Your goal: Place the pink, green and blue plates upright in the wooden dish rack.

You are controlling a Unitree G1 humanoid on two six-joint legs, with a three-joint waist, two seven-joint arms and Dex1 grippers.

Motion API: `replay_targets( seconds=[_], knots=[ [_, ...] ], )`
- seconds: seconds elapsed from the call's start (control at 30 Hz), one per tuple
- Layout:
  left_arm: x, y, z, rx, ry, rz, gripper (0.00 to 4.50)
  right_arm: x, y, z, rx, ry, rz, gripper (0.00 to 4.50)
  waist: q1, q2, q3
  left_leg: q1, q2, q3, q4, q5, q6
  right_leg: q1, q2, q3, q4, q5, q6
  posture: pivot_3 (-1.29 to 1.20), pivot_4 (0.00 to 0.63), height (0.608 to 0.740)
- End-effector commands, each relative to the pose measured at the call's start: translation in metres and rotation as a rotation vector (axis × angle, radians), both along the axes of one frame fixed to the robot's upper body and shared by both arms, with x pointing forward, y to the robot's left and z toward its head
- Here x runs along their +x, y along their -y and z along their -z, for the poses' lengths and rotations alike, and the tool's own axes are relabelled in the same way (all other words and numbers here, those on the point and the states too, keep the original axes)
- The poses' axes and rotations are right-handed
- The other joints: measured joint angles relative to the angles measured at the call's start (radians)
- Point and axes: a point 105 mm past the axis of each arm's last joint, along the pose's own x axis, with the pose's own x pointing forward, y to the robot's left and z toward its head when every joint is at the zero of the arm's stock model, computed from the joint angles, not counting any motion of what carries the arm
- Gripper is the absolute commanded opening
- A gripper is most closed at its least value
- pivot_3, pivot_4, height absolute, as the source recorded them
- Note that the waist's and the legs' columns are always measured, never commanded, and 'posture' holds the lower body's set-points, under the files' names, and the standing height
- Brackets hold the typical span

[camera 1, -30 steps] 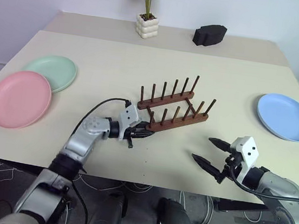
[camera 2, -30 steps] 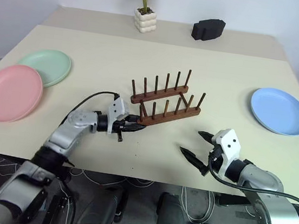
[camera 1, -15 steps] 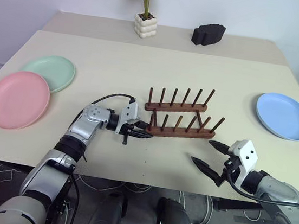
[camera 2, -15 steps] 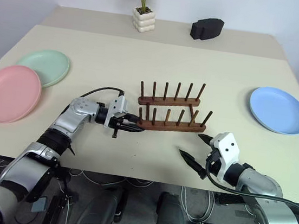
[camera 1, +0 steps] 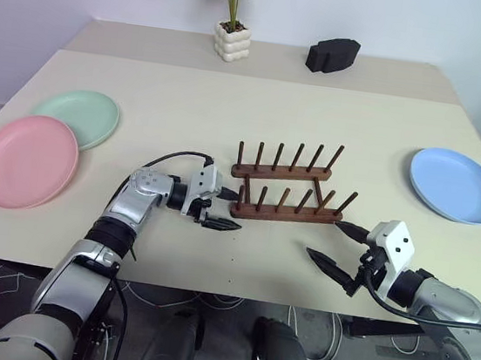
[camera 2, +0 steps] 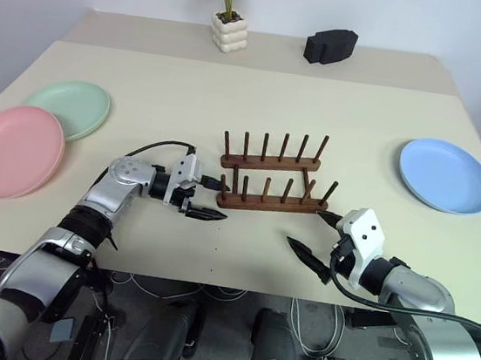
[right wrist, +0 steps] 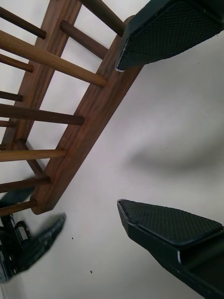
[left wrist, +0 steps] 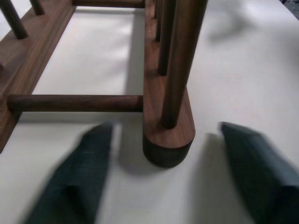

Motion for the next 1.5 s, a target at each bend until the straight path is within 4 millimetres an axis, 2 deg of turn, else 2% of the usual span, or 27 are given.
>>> replay_targets(
  seconds=[0.03, 0.1, 0.17, 0.2, 0.23, 0.37, 0.47, 0.5, 0.7, 0.77, 0.9, 1.03, 1.27, 1.5],
  knots=[
    [0.005, -0.021, 0.005, 0.027, -0.024, -0.113, 4.42, -0.002, -0.001, -0.008, -0.011, 0.028, -0.017, 4.5, -0.002, 0.0, 0.0, 0.0, 0.0, 0.0, 0.0, 0.0, 0.0, 0.0, 0.0, 0.0, 0.0, 0.0, 0.0, 0.0, 0.15, 0.739],
    [0.006, -0.027, 0.002, 0.011, -0.022, -0.158, 4.5, -0.002, 0.003, -0.008, -0.018, 0.026, -0.002, 3.95, -0.004, 0.0, 0.0, 0.0, 0.0, -0.001, -0.001, 0.0, 0.0, 0.0, 0.0, 0.0, 0.0, 0.0, 0.0, 0.0, 0.15, 0.739],
    [0.006, -0.032, -0.002, -0.014, -0.024, -0.206, 4.5, -0.003, 0.005, -0.007, -0.019, 0.02, 0.009, 3.16, -0.005, 0.0, 0.0, 0.001, 0.001, -0.002, -0.002, 0.0, 0.0, 0.0, 0.0, 0.0, 0.0, 0.0, 0.0, 0.0, 0.15, 0.739],
    [0.004, -0.035, -0.002, -0.019, -0.03, -0.227, 4.01, -0.003, 0.006, -0.007, -0.019, 0.019, 0.01, 2.6, -0.004, 0.0, 0.0, 0.001, 0.001, -0.003, -0.002, 0.0, 0.0, 0.0, 0.0, 0.0, 0.0, 0.0, 0.0, 0.0, 0.15, 0.739],
    [0.003, -0.037, -0.003, -0.02, -0.034, -0.241, 3.71, -0.002, 0.006, -0.007, -0.02, 0.019, 0.01, 2.07, -0.004, 0.0, 0.0, 0.001, 0.001, -0.003, -0.002, 0.0, 0.0, -0.001, 0.0, 0.0, 0.001, 0.001, 0.0, 0.0, 0.15, 0.739],
    [-0.01, -0.047, -0.002, -0.028, -0.058, -0.278, 1.74, 0.0, 0.007, -0.002, -0.04, 0.011, 0.015, 0.02, -0.003, 0.0, 0.0, 0.001, 0.001, -0.003, -0.002, 0.0, 0.0, -0.001, 0.0, 0.001, 0.001, 0.0, 0.0, 0.0, 0.15, 0.739],
    [-0.031, -0.045, 0.0, -0.033, -0.121, -0.232, 0.16, 0.006, 0.01, 0.005, -0.088, 0.013, 0.034, 0.0, -0.003, 0.0, 0.0, 0.001, 0.002, -0.003, -0.002, 0.0, 0.0, -0.001, 0.0, 0.001, 0.0, 0.001, -0.004, 0.0, 0.15, 0.739],
    [-0.037, -0.043, 0.001, -0.032, -0.137, -0.212, 0.07, 0.009, 0.011, 0.007, -0.103, 0.013, 0.042, 0.0, -0.003, 0.001, 0.0, 0.001, 0.002, -0.003, -0.002, 0.0, 0.0, -0.001, 0.0, 0.001, 0.0, 0.001, -0.006, 0.0, 0.15, 0.739],
    [-0.058, -0.014, 0.003, -0.021, -0.15, -0.122, 0.07, 0.024, 0.02, 0.022, -0.206, -0.003, 0.077, 0.0, 0.003, 0.0, 0.0, 0.0, 0.001, -0.002, -0.001, 0.0, 0.0, -0.001, 0.0, 0.001, 0.0, 0.0, -0.007, 0.0, 0.15, 0.739],
    [-0.055, -0.005, 0.008, 0.001, -0.123, -0.136, 0.07, 0.031, 0.023, 0.024, -0.224, 0.008, 0.091, 0.0, 0.002, 0.0, 0.0, -0.001, 0.001, -0.002, -0.002, 0.0, 0.0, -0.001, -0.001, 0.001, -0.001, 0.0, -0.007, 0.0, 0.15, 0.739],
    [-0.042, 0.012, 0.005, -0.024, -0.051, -0.188, 0.07, 0.042, 0.023, 0.027, -0.243, 0.022, 0.096, 0.0, 0.002, 0.0, 0.0, 0.0, 0.0, -0.001, 0.0, 0.0, 0.0, 0.0, 0.0, 0.002, -0.001, 0.0, -0.006, 0.0, 0.15, 0.739],
    [-0.033, 0.013, 0.005, -0.032, -0.023, -0.258, 0.07, 0.049, 0.02, 0.027, -0.247, 0.043, 0.094, 0.0, 0.0, 0.0, 0.0, 0.001, 0.0, 0.0, 0.0, 0.0, 0.0, 0.001, 0.0, 0.001, -0.001, 0.0, -0.006, 0.0, 0.15, 0.739],
    [-0.013, 0.005, 0.007, -0.015, 0.051, -0.369, 0.07, 0.06, 0.016, 0.026, -0.254, 0.079, 0.09, 0.0, -0.001, 0.0, 0.0, 0.006, 0.0, 0.0, -0.001, 0.0, 0.0, 0.005, 0.001, 0.001, 0.0, -0.001, -0.005, 0.0, 0.15, 0.739],
    [-0.003, 0.0, 0.005, -0.017, 0.093, -0.406, 0.07, 0.067, 0.016, 0.024, -0.257, 0.107, 0.102, 0.0, -0.002, 0.0, 0.0, 0.012, 0.001, -0.001, -0.003, 0.0, 0.0, 0.01, 0.0, 0.002, -0.001, -0.002, -0.003, 0.0, 0.15, 0.739]
  ],
)
